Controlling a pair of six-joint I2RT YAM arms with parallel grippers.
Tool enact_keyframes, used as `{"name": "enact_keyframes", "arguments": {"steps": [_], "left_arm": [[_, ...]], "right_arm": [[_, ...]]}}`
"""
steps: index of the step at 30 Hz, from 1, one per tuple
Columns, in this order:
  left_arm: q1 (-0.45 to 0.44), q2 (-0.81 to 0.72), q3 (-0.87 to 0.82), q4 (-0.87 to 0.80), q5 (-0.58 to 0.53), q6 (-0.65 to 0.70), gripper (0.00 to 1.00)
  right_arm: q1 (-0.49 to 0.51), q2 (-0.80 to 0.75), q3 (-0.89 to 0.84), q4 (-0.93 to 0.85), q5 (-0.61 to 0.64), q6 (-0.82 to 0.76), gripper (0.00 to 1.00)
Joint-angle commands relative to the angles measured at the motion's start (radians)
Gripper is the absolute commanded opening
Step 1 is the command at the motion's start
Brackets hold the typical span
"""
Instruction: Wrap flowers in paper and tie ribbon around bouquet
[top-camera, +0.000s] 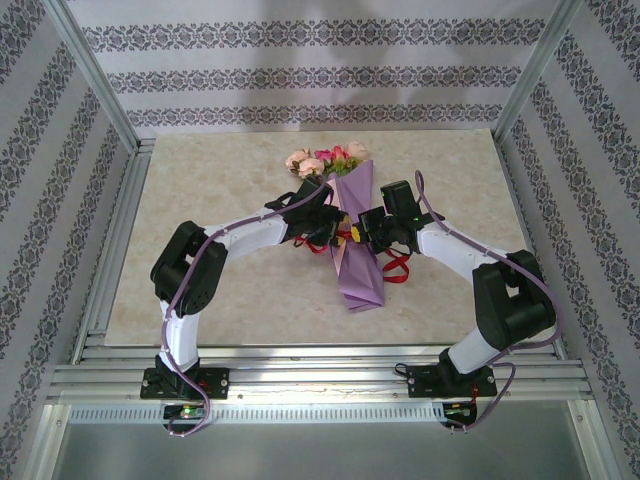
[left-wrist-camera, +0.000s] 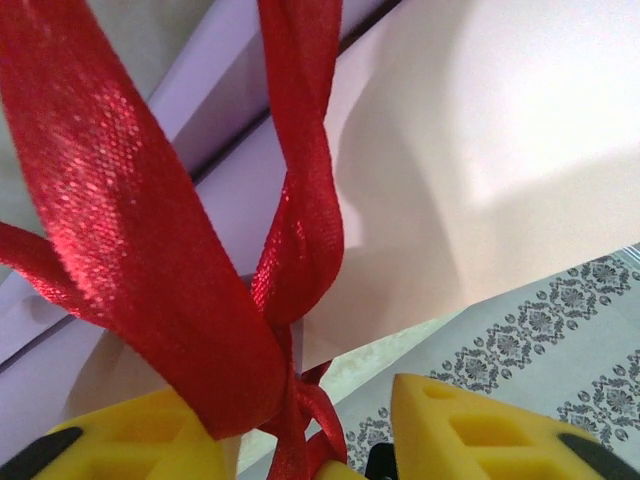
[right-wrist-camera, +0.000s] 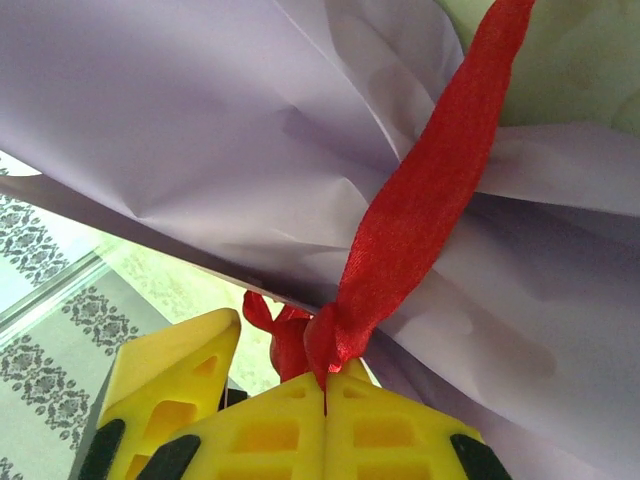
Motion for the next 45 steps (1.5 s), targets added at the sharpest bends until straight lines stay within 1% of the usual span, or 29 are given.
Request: {"name": "enact_keyframes", "arguments": {"steps": [1, 5, 12, 22, 31, 38, 42, 45], "left_arm": [[0.012, -0.012, -0.015, 0.033, -0.033, -0.074, 0.39], [0.015, -0.012, -0.015, 0.051, -0.033, -0.065, 0.34], [0.015, -0.012, -0.028, 0.073, -0.026, -0.059, 0.30], [0.015, -0.020, -0.057, 0.114, -0.028, -0.053, 0.19], [0.015, -0.021, -0.096, 0.234, -0.044, -0.059, 0.17], [0.014, -0.026, -0.128, 0.307, -0.042, -0.062, 0.17], [0.014, -0.033, -0.161, 0.373, -0.045, -0.062, 0.12], [0.012, -0.043, -0.185, 0.405, -0.046, -0.064, 0.10]], "right_arm": [[-0.004, -0.022, -0.009, 0.005, -0.007, 0.007, 0.00], [-0.004, -0.022, -0.011, 0.005, -0.010, 0.006, 0.00], [-0.002, -0.027, -0.021, 0.008, -0.016, 0.006, 0.00], [-0.002, -0.033, -0.052, 0.029, -0.029, 0.018, 0.00], [0.000, -0.023, -0.079, 0.062, -0.043, 0.038, 0.00], [0.006, -0.012, -0.086, 0.067, -0.046, 0.038, 0.00], [0.008, -0.004, -0.099, 0.082, -0.046, 0.045, 0.00], [0.008, 0.003, -0.105, 0.090, -0.048, 0.049, 0.00]]}}
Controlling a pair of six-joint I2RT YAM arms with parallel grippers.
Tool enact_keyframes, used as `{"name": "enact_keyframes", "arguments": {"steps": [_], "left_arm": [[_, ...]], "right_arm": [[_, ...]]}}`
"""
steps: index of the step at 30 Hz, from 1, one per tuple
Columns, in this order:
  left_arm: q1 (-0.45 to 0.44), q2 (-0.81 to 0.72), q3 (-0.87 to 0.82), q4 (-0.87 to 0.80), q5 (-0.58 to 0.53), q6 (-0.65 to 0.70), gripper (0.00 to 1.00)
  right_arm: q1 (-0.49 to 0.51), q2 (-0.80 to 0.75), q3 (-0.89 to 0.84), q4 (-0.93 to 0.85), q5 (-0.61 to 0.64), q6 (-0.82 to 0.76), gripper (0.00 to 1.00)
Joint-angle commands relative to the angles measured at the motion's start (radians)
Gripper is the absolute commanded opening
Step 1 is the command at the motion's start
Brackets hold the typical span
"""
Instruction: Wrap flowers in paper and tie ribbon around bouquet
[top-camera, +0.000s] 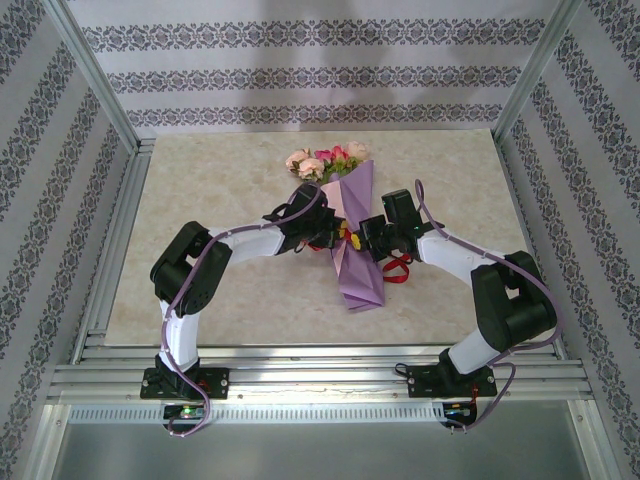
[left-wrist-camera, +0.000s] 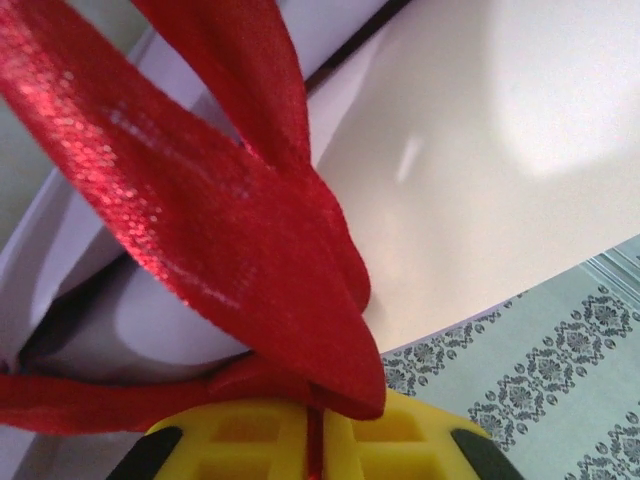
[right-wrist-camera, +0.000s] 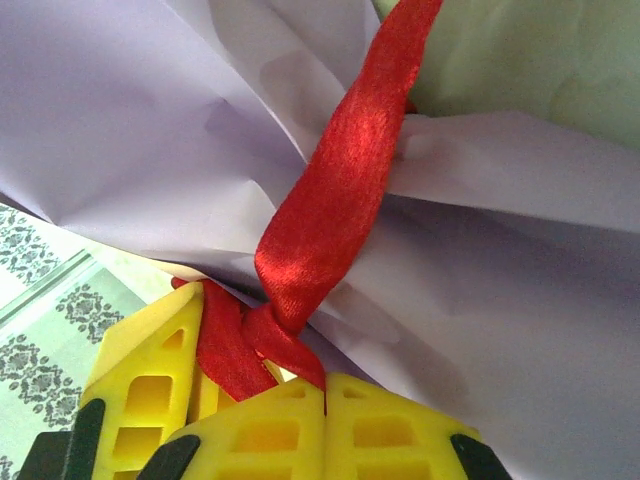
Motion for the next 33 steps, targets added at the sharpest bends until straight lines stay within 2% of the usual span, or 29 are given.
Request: {"name": "enact_keyframes", "arguments": {"steps": [1, 4, 8, 15, 22, 24, 27, 33], "left_arm": [[0.007, -0.048, -0.030, 0.087, -0.022, -0.018, 0.09], [0.007, -0.057, -0.049, 0.113, -0.019, -0.015, 0.08], [0.004, -0.064, -0.081, 0.184, -0.037, -0.011, 0.00], [0.000, -0.058, -0.152, 0.406, -0.055, -0.007, 0.00], [-0.004, -0.052, -0.197, 0.474, -0.040, -0.020, 0.00], [-0.005, -0.048, -0.204, 0.480, -0.027, -0.029, 0.15], [-0.007, -0.065, -0.219, 0.445, -0.017, -0.028, 0.31], [-0.005, -0.147, -0.247, 0.345, -0.011, 0.010, 0.38]], "right_arm": [[0.007, 0.014, -0.015, 0.016, -0.017, 0.019, 0.00], [0.009, 0.022, -0.011, 0.019, -0.017, 0.019, 0.00], [0.010, 0.028, -0.011, 0.021, -0.021, 0.020, 0.00], [0.009, 0.042, -0.012, 0.035, -0.021, 0.021, 0.00], [0.009, 0.050, -0.021, 0.074, -0.026, 0.034, 0.00], [0.009, 0.045, -0.025, 0.076, -0.024, 0.036, 0.00], [0.009, 0.043, -0.027, 0.075, -0.024, 0.035, 0.00], [0.009, 0.052, -0.027, 0.080, -0.039, 0.018, 0.00]]}}
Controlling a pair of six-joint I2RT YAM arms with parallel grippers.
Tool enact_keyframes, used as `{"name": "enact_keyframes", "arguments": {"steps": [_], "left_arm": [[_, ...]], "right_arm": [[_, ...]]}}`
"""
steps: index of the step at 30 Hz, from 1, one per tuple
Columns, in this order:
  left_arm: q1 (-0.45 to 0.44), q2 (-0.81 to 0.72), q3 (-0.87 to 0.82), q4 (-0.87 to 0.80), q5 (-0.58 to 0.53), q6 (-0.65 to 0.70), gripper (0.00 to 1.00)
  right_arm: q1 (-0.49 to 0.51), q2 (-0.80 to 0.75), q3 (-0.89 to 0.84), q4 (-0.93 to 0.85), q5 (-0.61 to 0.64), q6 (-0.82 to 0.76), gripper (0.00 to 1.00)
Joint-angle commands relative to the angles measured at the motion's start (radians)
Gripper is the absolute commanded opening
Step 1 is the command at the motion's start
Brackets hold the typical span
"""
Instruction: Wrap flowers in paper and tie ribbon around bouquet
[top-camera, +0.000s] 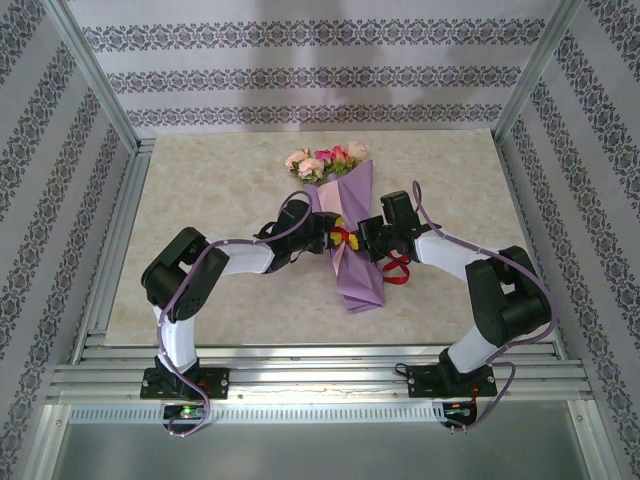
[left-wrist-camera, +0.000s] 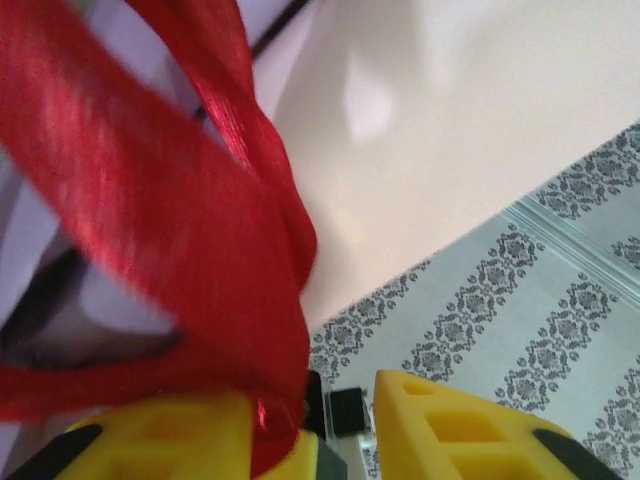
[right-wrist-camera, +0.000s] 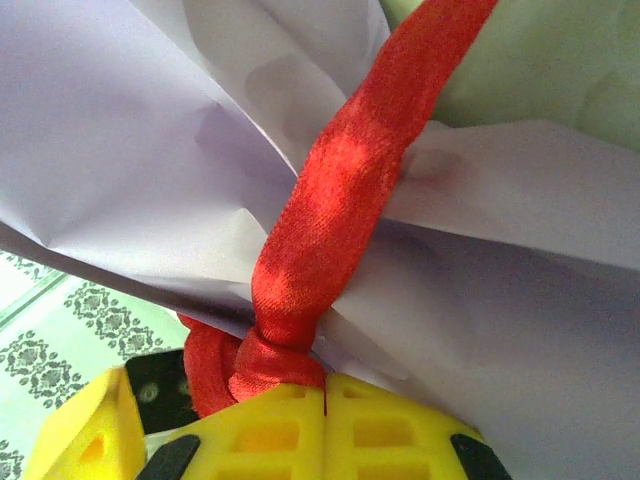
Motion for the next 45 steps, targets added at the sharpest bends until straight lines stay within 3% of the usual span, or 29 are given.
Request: {"name": "enact_keyframes", "arguments": {"steps": [1, 5, 10, 17, 25, 39, 45], "left_arm": [[-0.003, -0.077, 0.001, -0.076, 0.024, 0.034, 0.39], [-0.002, -0.113, 0.017, -0.219, 0.065, 0.065, 0.41], [0.003, -0.158, 0.085, -0.523, 0.092, 0.173, 0.42], [0.006, -0.043, 0.256, -0.654, 0.170, 0.301, 0.39], [0.006, 0.027, 0.368, -0.831, 0.169, 0.451, 0.32], [0.008, 0.069, 0.401, -0.819, 0.104, 0.500, 0.19], [0.011, 0.055, 0.378, -0.819, 0.084, 0.510, 0.03]], "right_arm": [[0.009, 0.015, -0.016, 0.010, -0.016, -0.007, 0.00], [0.009, 0.013, -0.022, 0.008, -0.019, -0.015, 0.00], [0.009, 0.006, -0.027, 0.007, -0.020, -0.025, 0.00], [0.009, 0.000, -0.030, 0.008, -0.027, -0.032, 0.00], [0.009, -0.002, -0.031, 0.018, -0.026, -0.027, 0.00], [0.010, -0.002, -0.028, 0.021, -0.029, -0.023, 0.00], [0.011, -0.006, -0.030, 0.022, -0.029, -0.022, 0.00]]}}
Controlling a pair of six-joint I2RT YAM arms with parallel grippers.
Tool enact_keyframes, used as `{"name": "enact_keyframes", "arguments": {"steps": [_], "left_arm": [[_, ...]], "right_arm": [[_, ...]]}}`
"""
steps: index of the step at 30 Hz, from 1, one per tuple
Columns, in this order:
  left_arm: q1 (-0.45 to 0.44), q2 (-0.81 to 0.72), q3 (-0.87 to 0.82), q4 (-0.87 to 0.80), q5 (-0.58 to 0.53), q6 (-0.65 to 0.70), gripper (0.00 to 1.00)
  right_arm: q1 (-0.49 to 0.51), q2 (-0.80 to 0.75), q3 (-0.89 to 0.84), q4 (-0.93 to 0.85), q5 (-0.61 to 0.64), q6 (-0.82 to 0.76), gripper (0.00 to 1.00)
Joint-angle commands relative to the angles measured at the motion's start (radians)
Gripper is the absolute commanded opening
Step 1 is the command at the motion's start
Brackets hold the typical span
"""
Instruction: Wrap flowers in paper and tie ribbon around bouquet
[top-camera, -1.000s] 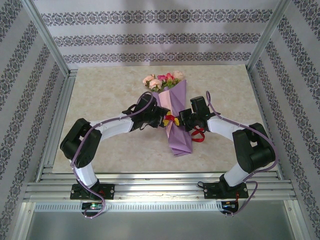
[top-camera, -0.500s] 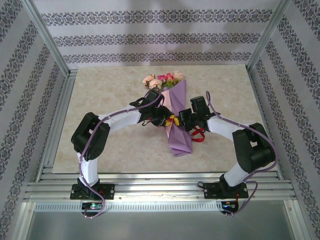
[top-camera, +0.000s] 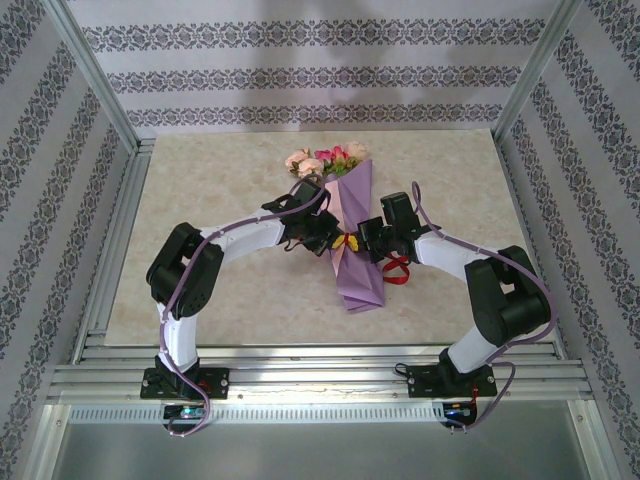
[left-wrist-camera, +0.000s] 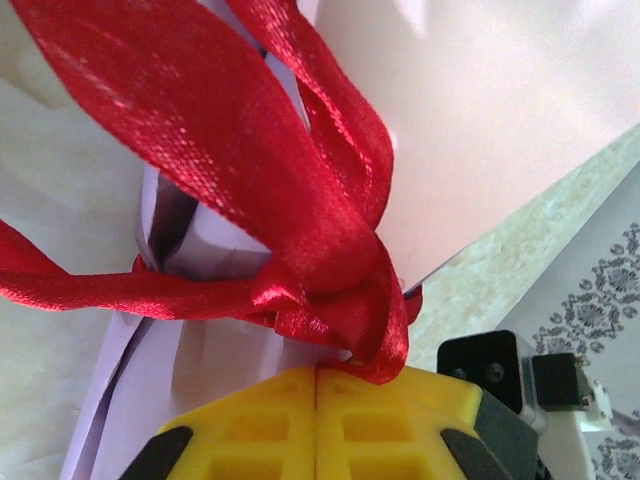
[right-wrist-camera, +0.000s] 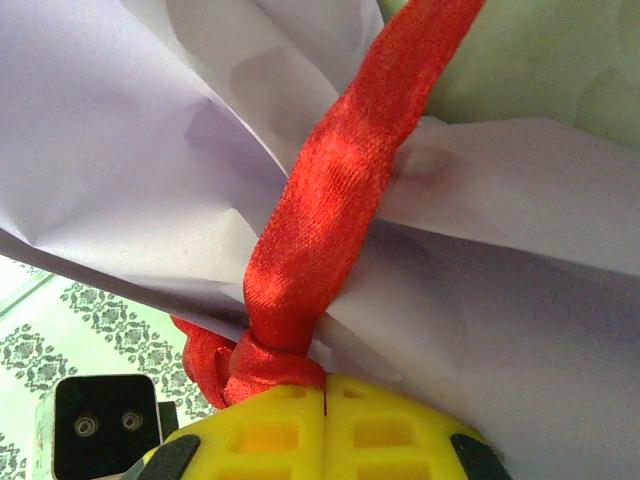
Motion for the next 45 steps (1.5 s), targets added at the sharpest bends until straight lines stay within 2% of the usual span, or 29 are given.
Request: {"name": "enact_keyframes", "arguments": {"steps": [1, 12, 16, 22, 34, 38, 45], "left_arm": [[0.011, -0.003, -0.006, -0.025, -0.034, 0.023, 0.01], [0.016, -0.028, -0.074, 0.039, -0.030, -0.007, 0.00], [0.016, -0.037, -0.092, 0.065, -0.040, -0.020, 0.00], [0.016, -0.047, -0.121, 0.122, -0.045, -0.052, 0.00], [0.015, -0.069, -0.185, 0.241, -0.062, -0.114, 0.00], [0.017, -0.070, -0.218, 0.305, -0.058, -0.150, 0.00], [0.016, -0.065, -0.251, 0.358, -0.049, -0.195, 0.00]], "right_arm": [[0.012, -0.008, -0.017, 0.006, -0.016, -0.013, 0.00], [0.019, -0.030, -0.013, -0.021, -0.009, -0.021, 0.00], [0.021, -0.089, 0.015, -0.096, 0.038, -0.042, 0.11], [0.042, -0.157, 0.047, -0.152, 0.122, -0.010, 0.15], [0.137, -0.051, 0.093, -0.141, 0.198, 0.124, 0.15], [0.137, -0.043, 0.085, -0.125, 0.237, 0.147, 0.19], [0.126, -0.019, 0.107, -0.139, 0.259, 0.157, 0.20]]}}
